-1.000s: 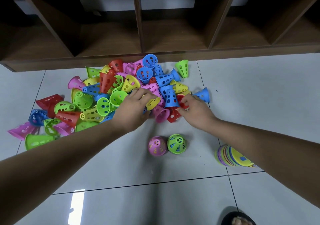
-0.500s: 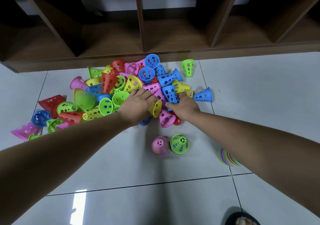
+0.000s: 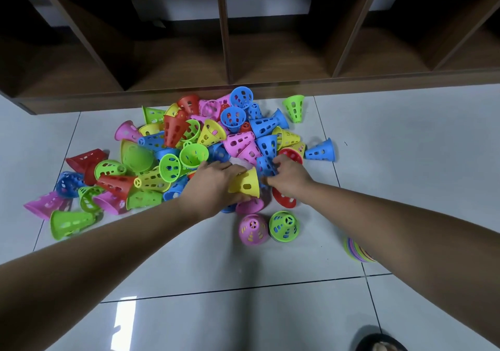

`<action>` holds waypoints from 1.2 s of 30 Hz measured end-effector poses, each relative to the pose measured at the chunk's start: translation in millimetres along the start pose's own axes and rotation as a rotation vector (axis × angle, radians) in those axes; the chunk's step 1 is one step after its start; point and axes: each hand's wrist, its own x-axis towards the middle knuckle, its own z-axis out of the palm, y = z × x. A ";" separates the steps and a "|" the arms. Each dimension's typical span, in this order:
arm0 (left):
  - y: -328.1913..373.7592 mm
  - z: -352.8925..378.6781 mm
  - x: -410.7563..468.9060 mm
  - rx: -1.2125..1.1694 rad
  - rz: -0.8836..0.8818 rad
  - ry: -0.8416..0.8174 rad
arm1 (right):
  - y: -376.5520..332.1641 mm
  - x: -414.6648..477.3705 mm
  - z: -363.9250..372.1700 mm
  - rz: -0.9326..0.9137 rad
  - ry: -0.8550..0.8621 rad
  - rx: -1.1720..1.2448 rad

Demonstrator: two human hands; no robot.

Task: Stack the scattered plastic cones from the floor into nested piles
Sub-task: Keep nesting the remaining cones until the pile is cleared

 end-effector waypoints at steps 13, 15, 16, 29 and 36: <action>16.4 -41.3 -59.1 -0.418 -0.105 0.062 | 15.0 -106.3 -27.4 -0.064 0.053 0.340; 25.2 -40.4 -61.4 -0.470 -0.112 0.023 | 18.9 -123.6 -27.8 -0.057 0.053 0.330; 29.8 -38.5 -61.7 -0.488 -0.112 0.001 | 21.3 -130.4 -26.1 -0.069 0.056 0.320; 53.8 7.7 -62.0 -0.402 -0.124 -0.185 | 44.4 -153.5 -13.2 -0.286 0.024 0.082; 47.0 9.0 -57.6 -0.533 -0.161 -0.131 | 45.4 -141.6 -25.8 -0.265 0.128 0.065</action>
